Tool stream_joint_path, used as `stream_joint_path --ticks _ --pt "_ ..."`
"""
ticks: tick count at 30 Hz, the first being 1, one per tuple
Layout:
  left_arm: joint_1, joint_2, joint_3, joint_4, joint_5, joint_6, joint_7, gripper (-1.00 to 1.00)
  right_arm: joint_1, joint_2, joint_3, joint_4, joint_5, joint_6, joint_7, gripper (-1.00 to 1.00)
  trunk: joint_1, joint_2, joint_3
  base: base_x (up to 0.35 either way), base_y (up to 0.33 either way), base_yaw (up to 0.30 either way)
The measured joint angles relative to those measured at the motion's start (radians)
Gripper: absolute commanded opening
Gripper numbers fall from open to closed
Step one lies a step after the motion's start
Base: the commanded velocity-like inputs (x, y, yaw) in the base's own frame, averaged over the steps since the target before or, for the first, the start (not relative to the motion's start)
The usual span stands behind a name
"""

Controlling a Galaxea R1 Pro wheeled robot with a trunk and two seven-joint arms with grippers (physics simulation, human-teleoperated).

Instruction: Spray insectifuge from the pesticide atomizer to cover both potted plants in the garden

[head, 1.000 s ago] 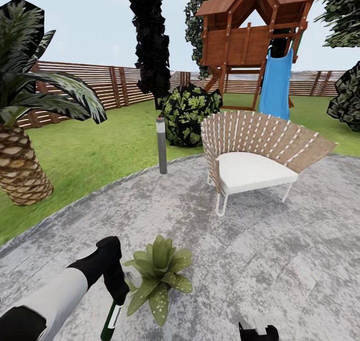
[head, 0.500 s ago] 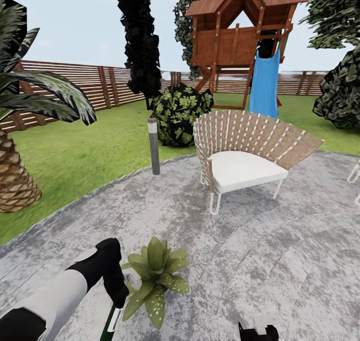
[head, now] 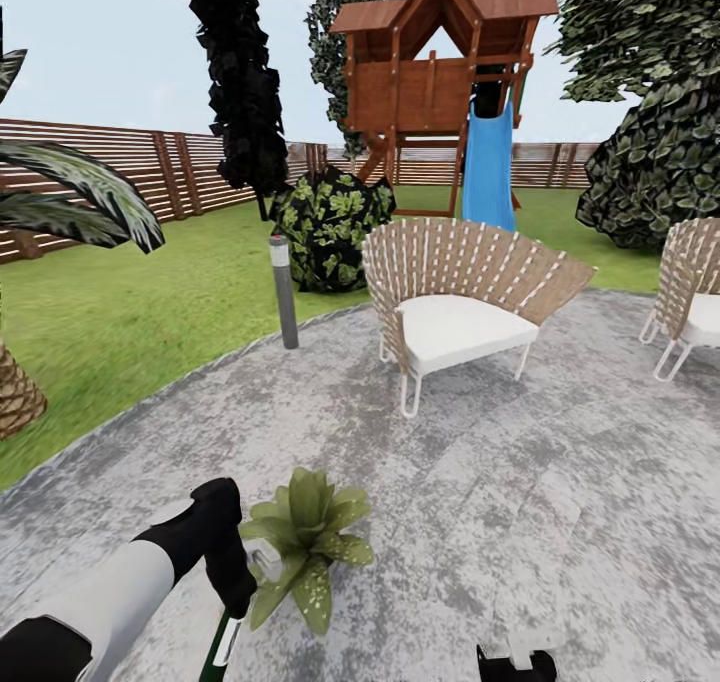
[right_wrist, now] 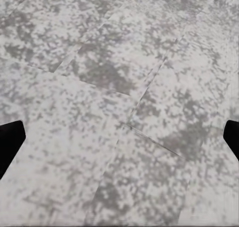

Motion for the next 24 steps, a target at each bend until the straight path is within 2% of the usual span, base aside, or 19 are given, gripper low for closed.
stream_joint_path --ticks 8,12,17,21,22,24 --pt "-0.001 0.000 0.000 -0.001 0.006 0.001 -0.004 -1.00 0.000 -0.002 -0.001 0.000 0.000 0.000 -0.001 1.00 0.000 0.000 0.000 -0.002 0.262 -0.001" --pt "0.002 0.000 0.000 0.002 0.007 0.001 0.002 -1.00 0.000 -0.002 -0.001 -0.001 0.000 0.000 -0.002 1.00 0.000 0.000 0.000 0.000 0.020 -0.018" --pt "0.005 0.000 -0.001 0.004 0.007 0.000 0.003 -1.00 0.000 -0.002 0.000 -0.002 0.000 0.000 -0.003 1.00 0.000 0.000 0.000 0.000 0.001 -0.231" --pt "0.053 0.005 -0.002 0.004 0.006 -0.002 0.010 -1.00 0.000 -0.001 0.000 -0.002 0.000 0.000 -0.003 1.00 0.000 0.000 0.000 0.000 0.000 -0.214" --pt "0.059 0.009 0.001 0.004 0.007 -0.001 0.024 -1.00 0.000 -0.001 0.000 -0.001 0.000 0.000 -0.003 1.00 0.000 0.000 0.000 0.000 0.000 -0.050" --pt "0.061 0.009 0.031 0.003 0.007 -0.001 0.049 -1.00 0.000 -0.001 0.000 -0.001 0.000 0.000 -0.003 1.00 0.000 0.000 0.000 0.000 0.000 -0.026"
